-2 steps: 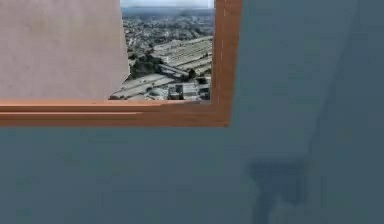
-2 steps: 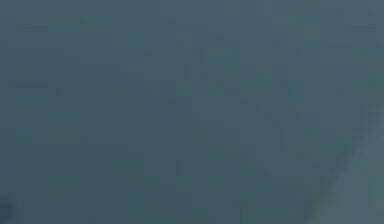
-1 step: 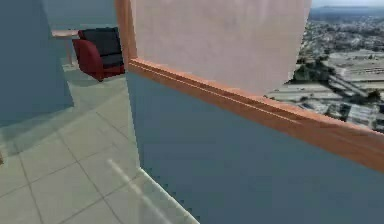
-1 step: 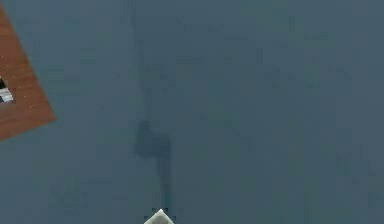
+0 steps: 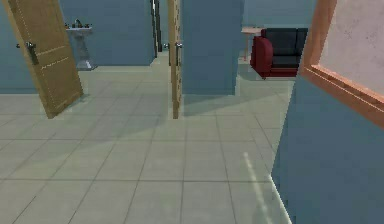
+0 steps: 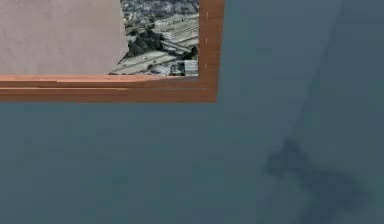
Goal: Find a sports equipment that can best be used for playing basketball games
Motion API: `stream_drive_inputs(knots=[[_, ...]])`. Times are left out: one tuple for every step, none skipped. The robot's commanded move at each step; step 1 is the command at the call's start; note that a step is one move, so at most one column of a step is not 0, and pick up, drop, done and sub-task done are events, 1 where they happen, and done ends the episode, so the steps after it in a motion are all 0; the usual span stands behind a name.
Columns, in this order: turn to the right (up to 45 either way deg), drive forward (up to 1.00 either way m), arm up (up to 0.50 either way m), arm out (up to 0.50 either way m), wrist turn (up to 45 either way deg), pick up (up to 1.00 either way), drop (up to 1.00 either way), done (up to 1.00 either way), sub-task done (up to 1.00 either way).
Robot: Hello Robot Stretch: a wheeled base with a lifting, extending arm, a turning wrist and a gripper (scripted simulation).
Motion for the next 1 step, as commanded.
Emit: stream_drive_inputs(knots=[[0.0, 0.15, 0.00, 0.00, 0.0, 0.00, 0.00, 0.00, 0.00]])
